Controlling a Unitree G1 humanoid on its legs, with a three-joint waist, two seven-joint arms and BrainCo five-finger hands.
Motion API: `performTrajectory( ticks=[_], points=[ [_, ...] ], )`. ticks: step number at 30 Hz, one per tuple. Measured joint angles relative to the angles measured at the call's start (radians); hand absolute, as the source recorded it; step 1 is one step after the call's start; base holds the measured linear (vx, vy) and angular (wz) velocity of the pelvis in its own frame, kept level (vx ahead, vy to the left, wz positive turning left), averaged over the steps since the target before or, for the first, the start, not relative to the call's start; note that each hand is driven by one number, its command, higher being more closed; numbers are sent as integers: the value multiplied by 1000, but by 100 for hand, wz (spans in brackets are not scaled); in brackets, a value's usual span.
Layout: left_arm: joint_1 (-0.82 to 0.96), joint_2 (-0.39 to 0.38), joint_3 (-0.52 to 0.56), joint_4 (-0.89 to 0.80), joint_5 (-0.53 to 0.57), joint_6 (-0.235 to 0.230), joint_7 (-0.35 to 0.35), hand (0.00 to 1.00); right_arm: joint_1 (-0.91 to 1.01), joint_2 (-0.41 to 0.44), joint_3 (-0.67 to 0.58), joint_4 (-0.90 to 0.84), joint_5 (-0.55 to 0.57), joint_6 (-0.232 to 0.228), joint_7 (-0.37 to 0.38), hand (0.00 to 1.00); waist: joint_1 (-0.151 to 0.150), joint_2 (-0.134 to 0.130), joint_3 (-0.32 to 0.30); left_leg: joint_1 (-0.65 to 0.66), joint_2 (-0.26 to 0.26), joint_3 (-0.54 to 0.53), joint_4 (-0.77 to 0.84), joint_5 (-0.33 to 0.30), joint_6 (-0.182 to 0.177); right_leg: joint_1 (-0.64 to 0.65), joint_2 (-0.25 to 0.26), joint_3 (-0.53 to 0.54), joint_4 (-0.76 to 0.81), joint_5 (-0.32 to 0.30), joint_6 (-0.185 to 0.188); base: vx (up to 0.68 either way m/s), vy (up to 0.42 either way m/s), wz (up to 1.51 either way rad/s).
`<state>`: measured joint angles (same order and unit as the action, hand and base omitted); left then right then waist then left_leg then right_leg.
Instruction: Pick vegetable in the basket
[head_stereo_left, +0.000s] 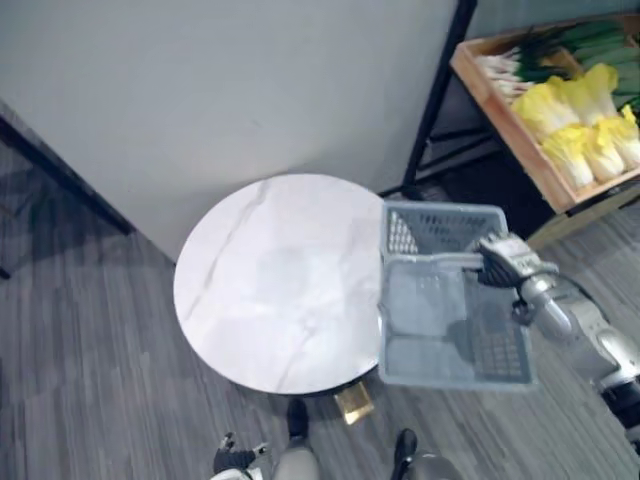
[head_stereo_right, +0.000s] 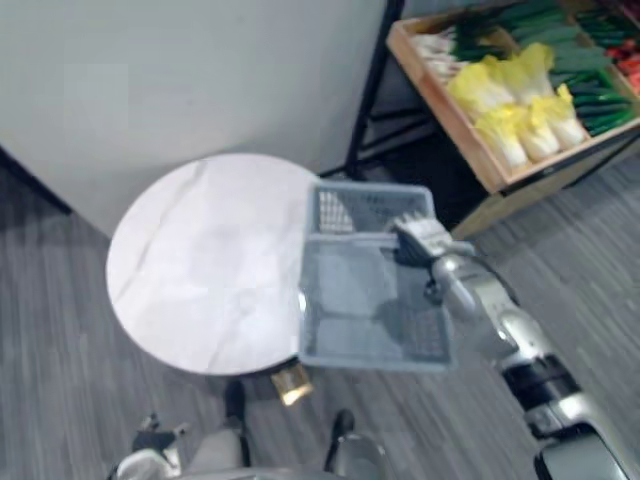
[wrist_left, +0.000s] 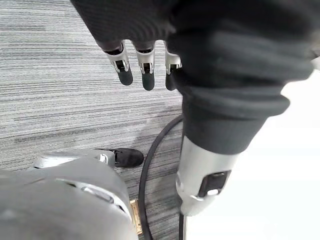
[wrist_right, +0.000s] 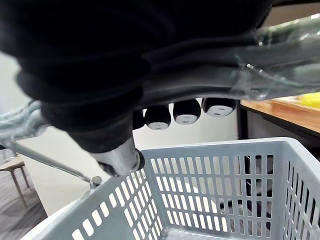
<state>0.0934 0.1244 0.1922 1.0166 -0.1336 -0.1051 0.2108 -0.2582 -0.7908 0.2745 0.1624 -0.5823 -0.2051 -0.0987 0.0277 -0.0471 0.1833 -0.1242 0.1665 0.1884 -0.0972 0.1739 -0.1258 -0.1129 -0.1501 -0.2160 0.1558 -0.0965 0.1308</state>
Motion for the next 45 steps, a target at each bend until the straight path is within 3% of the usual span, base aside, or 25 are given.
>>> performTrajectory(
  ticks=[4,10,16,19,23,24,25,27,28,29,31,33,35,37,38,39,43,45],
  points=[
    [5,-5,-12,18,2,0,-1,0,138,1,-74,14,-7,-7,0,100,-29,29,-22,15,-2,18,0,0,-1,18,6,11,-27,21,3,1,-1,-16],
    [34,-15,-42,25,30,-1,-1,0,284,61,-173,128,-45,-9,-6,100,-41,56,-66,51,-2,42,-6,-22,0,38,7,39,-51,28,7,-37,6,-14],
    [65,-19,-69,44,30,-2,0,0,392,186,-292,233,-89,25,-34,100,-53,65,-87,75,-7,46,-6,-37,-1,67,3,45,-67,26,15,-28,7,-2],
    [76,-23,-70,47,31,-2,1,0,420,230,-363,280,-89,47,-68,100,-55,58,-86,74,-23,45,2,-47,15,64,-19,44,-57,25,17,-5,57,5],
    [61,-13,-70,47,31,-2,7,0,441,276,-454,280,-97,70,-88,100,-66,40,-76,3,-48,56,150,-114,44,23,-58,70,-1,36,39,-82,111,-54],
    [15,22,-26,41,72,-4,24,0,361,398,-501,214,-117,108,-122,100,-69,24,-8,-80,32,242,309,-241,114,-126,-52,51,112,168,-23,-292,332,-240],
    [13,36,-30,21,73,-11,26,0,378,398,-501,194,-117,108,-128,100,-78,17,11,-62,42,254,304,-244,113,-119,-56,-6,223,120,-72,-334,373,-248],
    [1,47,-29,12,75,-16,26,0,383,394,-514,193,-116,111,-140,100,-81,10,20,-62,40,267,283,-241,108,-75,-52,-29,206,122,-66,-143,139,-56],
    [-2,54,-26,10,76,-16,26,0,385,393,-519,188,-117,115,-141,100,-80,2,18,-63,44,303,270,-224,143,-75,-68,-55,252,94,-88,-120,61,-46],
    [-2,51,-21,12,77,-16,25,0,385,393,-519,181,-118,116,-140,100,-79,0,18,-58,52,339,266,-200,178,-82,-84,-72,333,68,-94,-141,45,-50],
    [17,42,13,11,77,-11,23,0,379,394,-493,172,-128,124,-136,100,-71,-18,12,-30,58,423,262,-186,191,-78,-179,-107,663,27,-122,-118,-30,-70],
    [41,44,12,-2,77,-11,23,0,374,392,-477,168,-127,124,-136,100,-53,-11,-4,-35,79,480,257,-170,185,-52,-203,-100,690,28,-120,-151,-138,-108],
    [50,53,38,-3,77,-11,25,0,343,389,-439,162,-126,105,-135,100,-46,-21,-28,-92,121,556,260,-131,179,-20,-229,-59,553,41,-86,-258,-318,-131],
    [39,56,52,-6,77,-10,27,0,317,386,-421,162,-125,103,-135,100,-47,-13,-29,-131,162,580,275,-102,185,-14,-189,-71,440,-54,5,-252,-366,-99],
    [36,37,52,-6,76,-8,27,0,316,380,-416,162,-124,108,-134,100,-34,8,-38,-139,190,595,274,-61,169,9,-144,-79,342,-104,48,-223,-378,-110],
    [36,12,50,-12,73,-8,28,0,319,371,-408,160,-125,109,-134,100,-34,18,-44,-133,218,601,278,-36,151,39,-111,-86,268,-149,63,-204,-367,-89],
    [40,-40,47,-29,68,-6,30,0,345,354,-361,159,-125,113,-135,100,-49,67,-51,-69,330,627,292,3,114,113,-7,-90,181,-174,67,-166,-257,-52],
    [48,-44,36,-30,69,-1,29,0,382,344,-351,159,-128,118,-135,100,-56,72,-53,-23,347,637,293,5,106,143,7,-83,171,-184,48,-142,-135,-34]
  ],
)
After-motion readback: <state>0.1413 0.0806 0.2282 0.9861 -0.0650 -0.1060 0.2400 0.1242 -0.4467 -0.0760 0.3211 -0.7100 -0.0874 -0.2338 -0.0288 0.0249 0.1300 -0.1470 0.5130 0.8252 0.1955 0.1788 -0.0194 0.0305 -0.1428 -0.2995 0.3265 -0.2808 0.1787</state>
